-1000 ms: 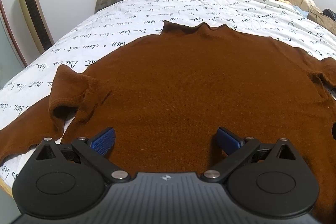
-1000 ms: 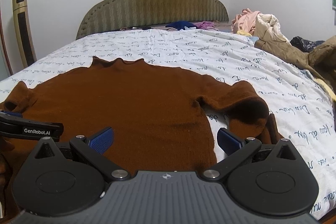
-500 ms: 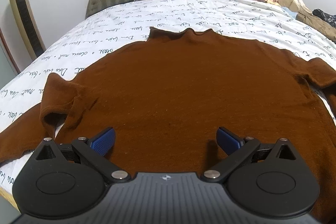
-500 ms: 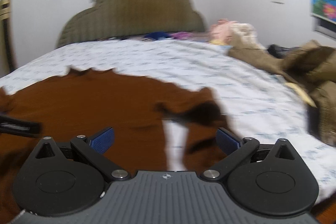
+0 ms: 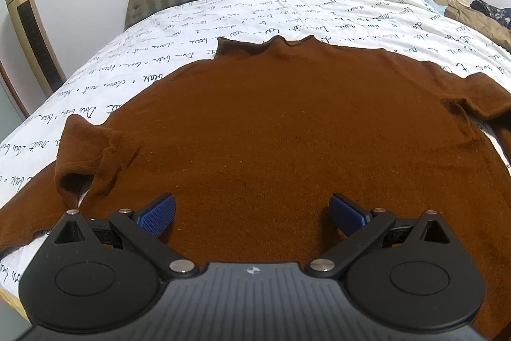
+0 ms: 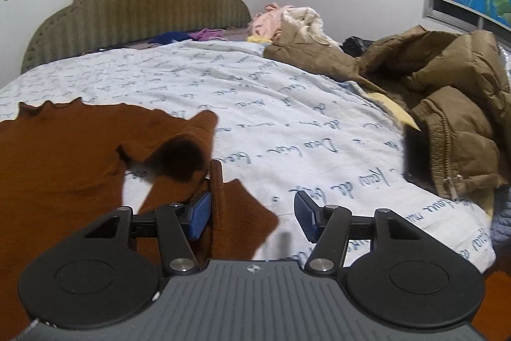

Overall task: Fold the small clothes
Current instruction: 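Grasp the brown sweater sleeve cuff with the right tool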

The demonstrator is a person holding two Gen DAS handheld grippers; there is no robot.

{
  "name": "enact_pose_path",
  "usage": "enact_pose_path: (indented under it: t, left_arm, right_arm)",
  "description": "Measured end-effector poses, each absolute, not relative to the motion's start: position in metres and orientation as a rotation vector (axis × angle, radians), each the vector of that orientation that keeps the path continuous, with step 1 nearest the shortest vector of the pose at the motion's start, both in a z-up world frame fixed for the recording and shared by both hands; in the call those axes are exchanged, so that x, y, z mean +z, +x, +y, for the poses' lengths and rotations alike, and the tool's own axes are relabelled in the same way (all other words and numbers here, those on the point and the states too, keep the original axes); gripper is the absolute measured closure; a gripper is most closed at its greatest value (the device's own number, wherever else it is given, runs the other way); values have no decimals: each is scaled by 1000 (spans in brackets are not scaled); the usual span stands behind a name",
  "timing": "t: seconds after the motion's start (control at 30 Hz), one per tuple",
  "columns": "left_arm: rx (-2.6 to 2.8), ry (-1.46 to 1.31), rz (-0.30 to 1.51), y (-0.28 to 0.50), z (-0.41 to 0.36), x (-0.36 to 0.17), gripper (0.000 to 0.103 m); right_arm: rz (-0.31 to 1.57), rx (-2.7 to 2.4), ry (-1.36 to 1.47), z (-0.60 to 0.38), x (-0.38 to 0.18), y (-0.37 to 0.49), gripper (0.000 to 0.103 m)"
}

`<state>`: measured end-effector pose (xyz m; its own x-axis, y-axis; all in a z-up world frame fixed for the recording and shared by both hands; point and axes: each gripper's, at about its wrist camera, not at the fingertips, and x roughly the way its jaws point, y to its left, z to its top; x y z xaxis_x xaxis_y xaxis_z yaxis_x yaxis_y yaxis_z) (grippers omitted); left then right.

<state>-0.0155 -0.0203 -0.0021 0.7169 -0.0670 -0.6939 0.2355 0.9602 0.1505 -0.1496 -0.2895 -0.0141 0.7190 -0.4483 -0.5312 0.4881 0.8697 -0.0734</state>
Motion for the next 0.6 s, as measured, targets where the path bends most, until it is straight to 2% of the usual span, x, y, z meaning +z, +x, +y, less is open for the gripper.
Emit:
enact_pose_path:
  t: [0.07,0.1,0.13,0.17,0.23,0.33,0.6]
  left_arm:
    - [-171,231,758,-15,-20,-2,0]
    - [-171,232,759,-15,-20,-3,0]
    - [-171,234,759,-15,-20,-3,0]
    - [-171,236,758,-16,-20,-3,0]
    - [-170,237,757,-16,-20,-3,0]
    - [-167,229,762,-15,-19,-3,0]
    - [-160,232,762,-14,-16,-2,0]
  right_arm:
    - [573,-519,67,-290,-16,-147,47]
    - [580,-515,81,-294,-19,-145,53]
    - [596,-506,100,-297,-22,-141,63]
    - [603,-496,114,-300,-25,-141,69]
    - [600,-471,129,-301,-27,-141,96]
    - [576,-470,90,-298,-21,-146,97]
    - [464,-765,-286,-335,10,-147,97]
